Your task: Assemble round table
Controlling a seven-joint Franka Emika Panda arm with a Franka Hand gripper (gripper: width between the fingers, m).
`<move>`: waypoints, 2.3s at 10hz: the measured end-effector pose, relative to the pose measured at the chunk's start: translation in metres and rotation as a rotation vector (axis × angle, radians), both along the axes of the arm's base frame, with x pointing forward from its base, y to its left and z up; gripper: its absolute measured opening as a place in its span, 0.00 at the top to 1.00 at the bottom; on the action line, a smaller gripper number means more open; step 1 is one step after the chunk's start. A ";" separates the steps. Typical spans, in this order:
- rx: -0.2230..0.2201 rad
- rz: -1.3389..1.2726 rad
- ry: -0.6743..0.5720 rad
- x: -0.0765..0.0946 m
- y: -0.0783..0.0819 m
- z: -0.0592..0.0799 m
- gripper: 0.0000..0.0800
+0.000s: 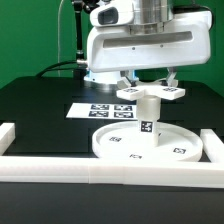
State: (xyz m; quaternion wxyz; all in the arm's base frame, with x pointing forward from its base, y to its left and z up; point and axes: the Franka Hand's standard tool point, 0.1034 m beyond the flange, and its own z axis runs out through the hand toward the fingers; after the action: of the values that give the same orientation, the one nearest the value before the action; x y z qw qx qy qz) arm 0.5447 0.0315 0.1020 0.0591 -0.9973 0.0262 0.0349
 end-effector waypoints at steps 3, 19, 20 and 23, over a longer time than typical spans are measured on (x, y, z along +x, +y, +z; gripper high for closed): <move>0.000 0.000 0.000 0.000 0.000 0.000 0.43; 0.038 -1.083 0.066 0.011 -0.001 -0.001 0.43; 0.042 -1.130 0.063 0.012 -0.001 0.000 0.43; 0.045 -1.288 0.089 0.013 0.001 0.000 0.43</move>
Offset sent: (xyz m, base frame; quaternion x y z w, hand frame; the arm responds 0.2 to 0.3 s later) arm 0.0000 0.0000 0.0000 0.0000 0.0000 0.0000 1.0000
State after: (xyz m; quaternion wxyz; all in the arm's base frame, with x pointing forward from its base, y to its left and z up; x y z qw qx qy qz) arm 0.5577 0.0320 0.1018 0.0878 -0.7782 0.6209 0.0343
